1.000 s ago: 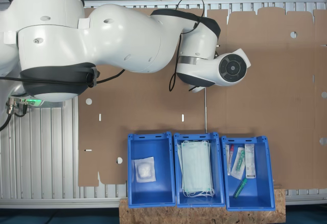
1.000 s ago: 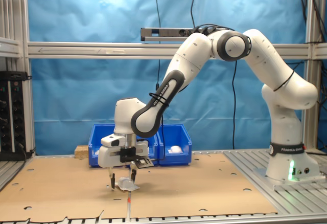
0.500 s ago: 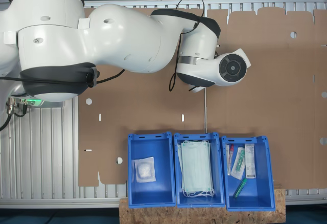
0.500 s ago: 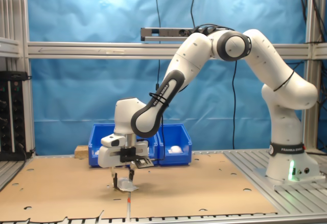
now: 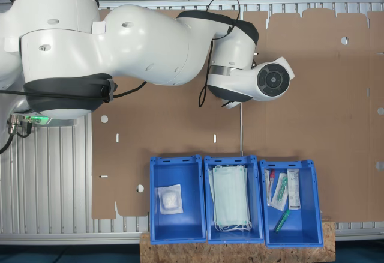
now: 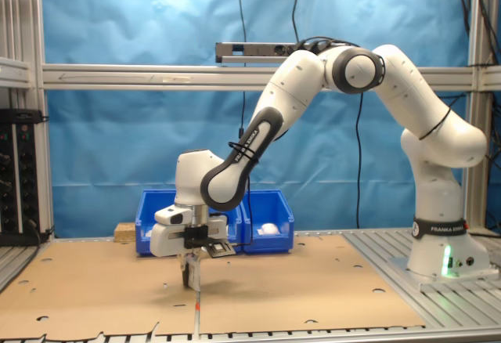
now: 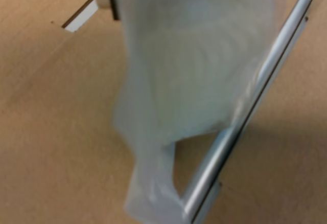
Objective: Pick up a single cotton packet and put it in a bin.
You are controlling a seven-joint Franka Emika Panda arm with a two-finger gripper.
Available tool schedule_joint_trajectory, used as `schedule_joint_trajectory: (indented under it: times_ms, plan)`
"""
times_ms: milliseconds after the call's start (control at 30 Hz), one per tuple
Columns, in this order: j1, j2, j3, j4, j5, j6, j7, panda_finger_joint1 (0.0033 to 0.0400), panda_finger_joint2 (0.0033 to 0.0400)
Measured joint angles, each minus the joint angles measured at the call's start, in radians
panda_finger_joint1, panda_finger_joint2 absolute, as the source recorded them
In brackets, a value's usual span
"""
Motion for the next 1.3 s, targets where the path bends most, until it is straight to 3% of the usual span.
schedule_joint_trajectory:
  times_ms: [100, 133, 733, 1000, 1300]
  plan:
    - [0.000, 0.000, 0.000, 0.000, 0.000, 0.000, 0.000, 0.0155, 0.0155]
    - [0.000, 0.000, 0.000, 0.000, 0.000, 0.000, 0.000, 0.0050, 0.0050]
    - [0.000, -0.010, 0.001, 0.000, 0.000, -0.011, 0.000, 0.0050, 0.0050]
    - [0.000, -0.065, 0.004, 0.000, 0.000, -0.105, 0.000, 0.0050, 0.0050]
    - [0.000, -0.192, 0.004, -0.015, -0.001, -0.242, 0.000, 0.0052, 0.0052]
